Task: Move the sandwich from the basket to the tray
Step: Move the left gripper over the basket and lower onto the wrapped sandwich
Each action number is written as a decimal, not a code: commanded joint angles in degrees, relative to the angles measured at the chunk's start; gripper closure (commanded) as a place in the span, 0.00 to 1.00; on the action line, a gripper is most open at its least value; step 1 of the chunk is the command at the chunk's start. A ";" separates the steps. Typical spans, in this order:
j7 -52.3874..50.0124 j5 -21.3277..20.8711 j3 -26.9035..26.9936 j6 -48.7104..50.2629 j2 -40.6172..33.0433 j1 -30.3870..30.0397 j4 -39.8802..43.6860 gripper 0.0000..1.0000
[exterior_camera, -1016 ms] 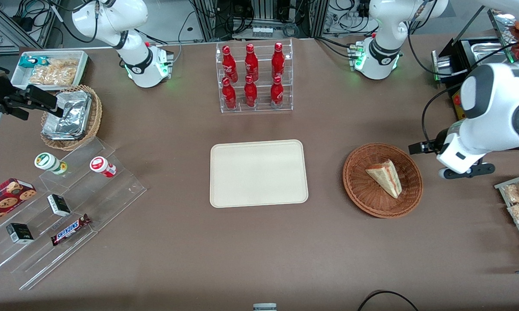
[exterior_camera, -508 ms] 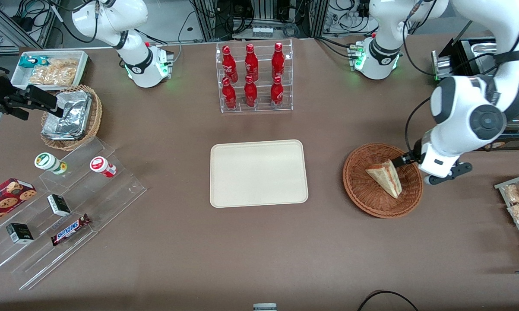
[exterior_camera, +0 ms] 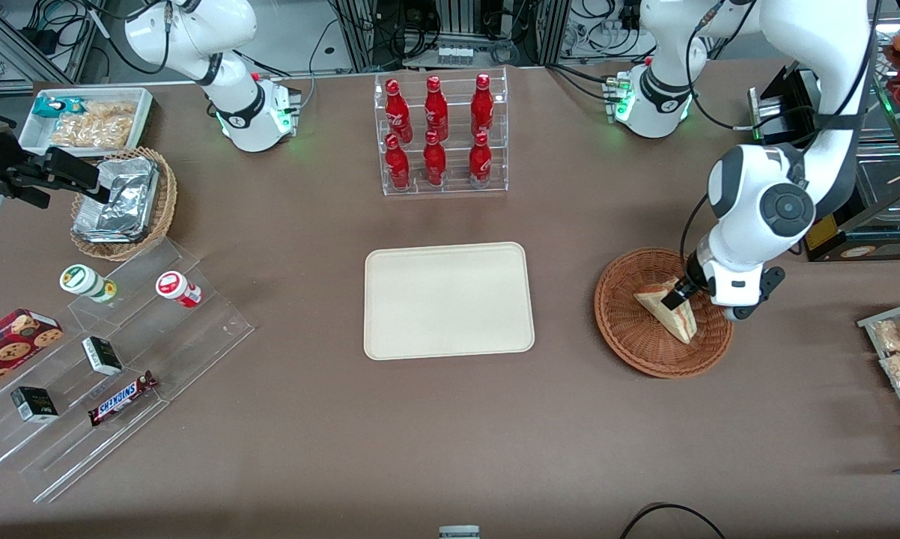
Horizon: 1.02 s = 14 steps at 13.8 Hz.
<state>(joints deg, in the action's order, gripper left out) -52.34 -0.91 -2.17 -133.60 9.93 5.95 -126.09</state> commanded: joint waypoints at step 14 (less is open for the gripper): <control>-3.04 -0.32 0.06 2.09 4.49 0.29 2.68 0.92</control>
<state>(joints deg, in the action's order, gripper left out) -56.26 -0.82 -2.16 -135.65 15.86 5.96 -125.34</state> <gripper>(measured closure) 0.568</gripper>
